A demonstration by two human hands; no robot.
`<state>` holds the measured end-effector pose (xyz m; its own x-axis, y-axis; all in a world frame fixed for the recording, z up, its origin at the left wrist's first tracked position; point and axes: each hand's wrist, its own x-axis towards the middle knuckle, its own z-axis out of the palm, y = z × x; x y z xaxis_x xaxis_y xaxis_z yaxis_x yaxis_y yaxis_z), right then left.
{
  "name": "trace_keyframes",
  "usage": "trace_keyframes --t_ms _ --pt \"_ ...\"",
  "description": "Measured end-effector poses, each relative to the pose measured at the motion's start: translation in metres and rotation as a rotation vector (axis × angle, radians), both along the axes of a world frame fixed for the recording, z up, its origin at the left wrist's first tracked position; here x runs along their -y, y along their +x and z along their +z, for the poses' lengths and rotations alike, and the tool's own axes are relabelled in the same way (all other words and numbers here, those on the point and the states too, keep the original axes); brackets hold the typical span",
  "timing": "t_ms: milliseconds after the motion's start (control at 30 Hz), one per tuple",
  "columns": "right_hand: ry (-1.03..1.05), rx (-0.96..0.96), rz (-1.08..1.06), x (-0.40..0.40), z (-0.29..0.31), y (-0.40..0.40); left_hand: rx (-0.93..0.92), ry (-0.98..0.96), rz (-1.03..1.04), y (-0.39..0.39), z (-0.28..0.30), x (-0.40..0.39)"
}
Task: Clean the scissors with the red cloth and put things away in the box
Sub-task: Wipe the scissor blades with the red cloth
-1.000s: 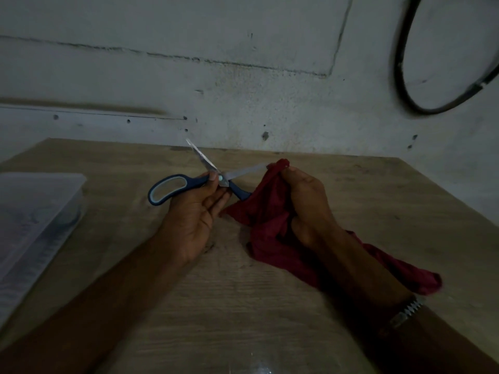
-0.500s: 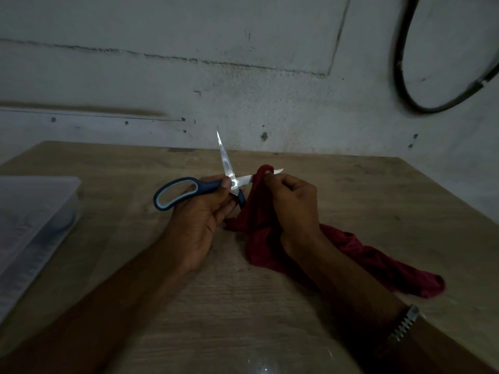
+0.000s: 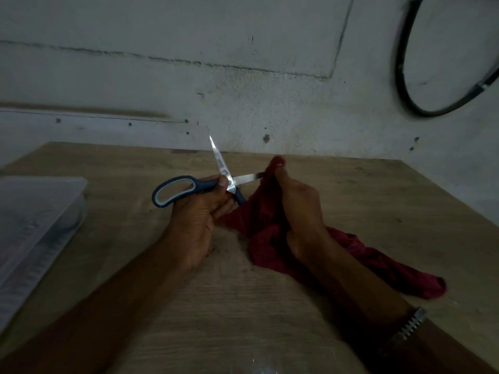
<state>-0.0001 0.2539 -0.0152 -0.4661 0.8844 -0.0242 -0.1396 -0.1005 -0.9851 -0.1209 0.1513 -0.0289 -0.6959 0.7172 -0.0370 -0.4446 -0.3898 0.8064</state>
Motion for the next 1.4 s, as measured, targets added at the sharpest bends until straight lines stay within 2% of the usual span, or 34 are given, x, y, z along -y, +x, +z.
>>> trace_keyframes --t_ms 67,167,400,500,567,667,733,800,900,967,1033,1167,1400 --pt "0.146 0.064 0.079 0.009 -0.004 -0.002 -0.010 0.023 -0.043 0.003 0.001 0.000" --pt "0.283 0.090 0.065 0.010 -0.007 -0.003 -0.015 0.044 -0.088 0.006 0.003 0.001" --pt "0.397 0.083 -0.059 0.008 -0.011 -0.010 0.044 0.001 -0.086 0.007 0.006 -0.002" --pt "0.324 0.073 -0.022 0.005 -0.012 -0.010 0.043 0.005 -0.072 0.006 0.007 -0.002" --pt "0.172 0.053 -0.015 0.000 -0.005 -0.004 0.001 0.004 -0.052 0.002 0.008 0.000" --pt "-0.061 -0.003 -0.130 -0.019 0.006 0.007 0.017 0.041 0.034 -0.015 0.013 0.007" --pt "-0.076 0.021 -0.146 -0.027 0.013 0.016 0.023 0.026 0.104 -0.026 0.016 0.010" --pt "0.054 0.023 -0.124 -0.030 0.017 0.020 -0.060 -0.062 0.109 -0.029 0.014 0.013" --pt "0.319 0.011 -0.170 -0.023 0.023 0.021 -0.330 -0.237 0.041 -0.017 0.011 0.012" --pt "0.400 -0.034 -0.168 -0.016 0.024 0.020 -0.419 -0.269 0.016 -0.009 0.014 0.012" --pt "0.429 -0.036 -0.101 -0.009 0.022 0.019 -0.437 -0.265 -0.019 -0.005 0.017 0.012" --pt "0.521 0.148 0.019 0.001 0.002 0.004 -0.536 -0.255 -0.044 0.000 0.015 0.013" --pt "0.432 0.098 0.000 -0.004 -0.004 0.001 -0.657 -0.257 -0.038 0.002 0.010 0.012"
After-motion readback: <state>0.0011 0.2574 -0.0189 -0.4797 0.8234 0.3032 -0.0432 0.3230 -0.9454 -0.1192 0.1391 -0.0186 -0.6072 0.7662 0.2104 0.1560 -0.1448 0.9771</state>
